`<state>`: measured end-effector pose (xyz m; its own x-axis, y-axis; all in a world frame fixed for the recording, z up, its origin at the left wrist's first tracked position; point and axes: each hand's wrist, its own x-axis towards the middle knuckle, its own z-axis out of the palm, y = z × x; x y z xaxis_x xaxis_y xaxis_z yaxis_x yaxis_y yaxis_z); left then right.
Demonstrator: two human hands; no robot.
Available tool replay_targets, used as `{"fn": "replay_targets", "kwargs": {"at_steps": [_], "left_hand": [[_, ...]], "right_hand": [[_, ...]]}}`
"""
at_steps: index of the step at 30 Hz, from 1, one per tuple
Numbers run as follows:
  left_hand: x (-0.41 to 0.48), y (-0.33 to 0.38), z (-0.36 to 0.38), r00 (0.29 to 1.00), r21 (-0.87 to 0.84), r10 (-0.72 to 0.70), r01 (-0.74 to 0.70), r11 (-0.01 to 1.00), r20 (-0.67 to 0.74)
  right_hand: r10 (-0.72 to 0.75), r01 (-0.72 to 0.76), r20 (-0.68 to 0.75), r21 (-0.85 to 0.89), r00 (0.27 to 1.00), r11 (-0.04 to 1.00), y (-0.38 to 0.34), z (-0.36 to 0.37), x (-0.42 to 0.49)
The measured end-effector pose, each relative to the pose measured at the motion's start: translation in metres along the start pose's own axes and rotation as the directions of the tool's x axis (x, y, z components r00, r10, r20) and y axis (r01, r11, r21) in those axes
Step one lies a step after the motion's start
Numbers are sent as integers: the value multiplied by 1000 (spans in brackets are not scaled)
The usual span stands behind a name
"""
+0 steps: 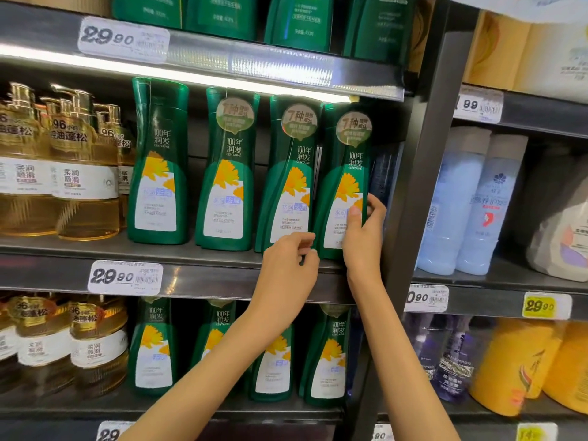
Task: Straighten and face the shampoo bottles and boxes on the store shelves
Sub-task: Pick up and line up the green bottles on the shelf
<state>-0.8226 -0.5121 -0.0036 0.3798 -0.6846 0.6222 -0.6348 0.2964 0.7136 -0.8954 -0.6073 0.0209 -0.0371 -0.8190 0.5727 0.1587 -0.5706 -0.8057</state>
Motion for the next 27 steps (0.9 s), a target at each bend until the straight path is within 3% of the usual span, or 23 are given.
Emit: {"fn": "replay_targets", "kwargs": {"at_steps": [5, 20, 27], "left_hand": [[-6, -10, -24, 999, -37, 15, -16, 999, -32], [-24, -13, -42, 999, -145, 11, -18, 989, -45], [-80, -30, -41, 998, -212, 1, -13, 977, -57]], "right_hand": [[59, -48, 97, -110, 994, 993, 5, -4, -3], [128, -105, 114, -190, 985, 976, 1, -3, -3], [6, 11, 28, -558, 1000, 829, -5, -3, -31]]}}
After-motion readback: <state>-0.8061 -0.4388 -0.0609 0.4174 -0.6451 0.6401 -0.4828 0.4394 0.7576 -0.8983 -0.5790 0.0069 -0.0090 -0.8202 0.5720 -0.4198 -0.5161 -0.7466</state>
